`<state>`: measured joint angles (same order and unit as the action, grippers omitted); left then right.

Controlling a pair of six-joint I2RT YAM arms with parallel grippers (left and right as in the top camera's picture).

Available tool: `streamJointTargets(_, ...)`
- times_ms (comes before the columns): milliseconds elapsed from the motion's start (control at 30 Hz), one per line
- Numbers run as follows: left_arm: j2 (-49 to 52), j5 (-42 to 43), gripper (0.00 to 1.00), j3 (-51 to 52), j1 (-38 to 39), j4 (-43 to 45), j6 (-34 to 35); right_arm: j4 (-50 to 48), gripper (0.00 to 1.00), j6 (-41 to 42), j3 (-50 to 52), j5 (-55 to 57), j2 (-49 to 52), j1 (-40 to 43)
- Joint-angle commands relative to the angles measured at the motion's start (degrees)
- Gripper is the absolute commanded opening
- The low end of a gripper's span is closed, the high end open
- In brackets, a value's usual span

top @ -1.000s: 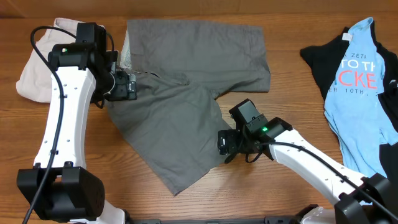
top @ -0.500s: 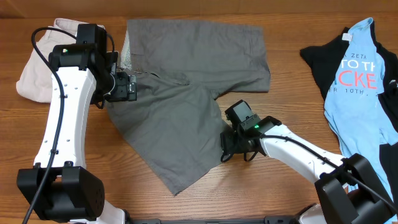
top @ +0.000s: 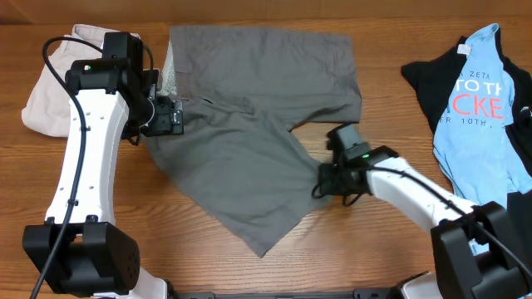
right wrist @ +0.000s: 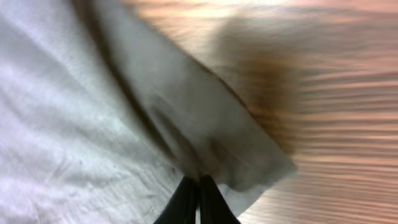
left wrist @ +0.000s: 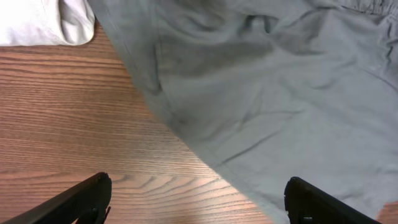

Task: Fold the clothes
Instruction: 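Pull the right leg hem rightward with the right gripper to flatten it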

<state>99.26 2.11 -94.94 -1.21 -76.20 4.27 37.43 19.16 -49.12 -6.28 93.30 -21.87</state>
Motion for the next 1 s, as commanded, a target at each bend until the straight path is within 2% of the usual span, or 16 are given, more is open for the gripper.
streamJointTargets(0, -0.3, 0.9, 0.91, 0.2, 0.1, 0.0, 0.0, 0.9, 0.04, -3.8, 0.3, 0.5, 0.3, 7.3)
streamJointTargets(133, -0.3, 0.9, 0.92, 0.2, 0.1, 0.3, 0.0, 0.0, 0.04, -8.5, -0.7, -5.2, 0.3, 18.6)
streamJointTargets(300, -0.3, 0.9, 0.92, 0.4, 0.1, 0.7, -0.1, -0.2, 0.04, -13.4, -3.7, -9.5, 0.3, 24.9)
streamJointTargets(333, -0.3, 0.9, 0.92, 0.5, 0.1, 0.9, -0.3, 0.7, 0.24, -13.4, -5.1, -9.5, 0.3, 25.7)
streamJointTargets(367, -0.3, 0.9, 0.92, 0.7, 0.1, 1.1, -0.7, 1.9, 0.38, -13.4, -6.5, -9.5, 0.3, 26.2)
streamJointTargets(433, -0.3, 0.9, 0.92, 1.7, 0.1, 1.8, -1.6, 6.7, 0.88, -13.4, -11.0, -9.8, 0.3, 26.7)
streamJointTargets(567, -0.3, 1.9, 0.93, 7.1, 0.1, 6.6, -6.2, 20.7, 0.92, -13.5, -23.2, -13.7, 0.2, 26.6)
streamJointTargets(667, -0.2, 2.7, 0.94, 13.6, 0.0, 14.9, -11.6, 30.3, 0.92, -14.9, -30.6, -18.7, -0.4, 25.7)
streamJointTargets(867, -0.2, 2.3, 0.94, 22.1, -1.6, 32.2, -17.8, 39.2, 0.90, -15.2, -31.8, -19.6, -1.7, 20.3)
streamJointTargets(967, 0.5, 2.6, 0.93, 22.8, -2.9, 34.5, -19.1, 41.6, 0.88, -15.1, -31.8, -19.3, -1.7, 16.7)
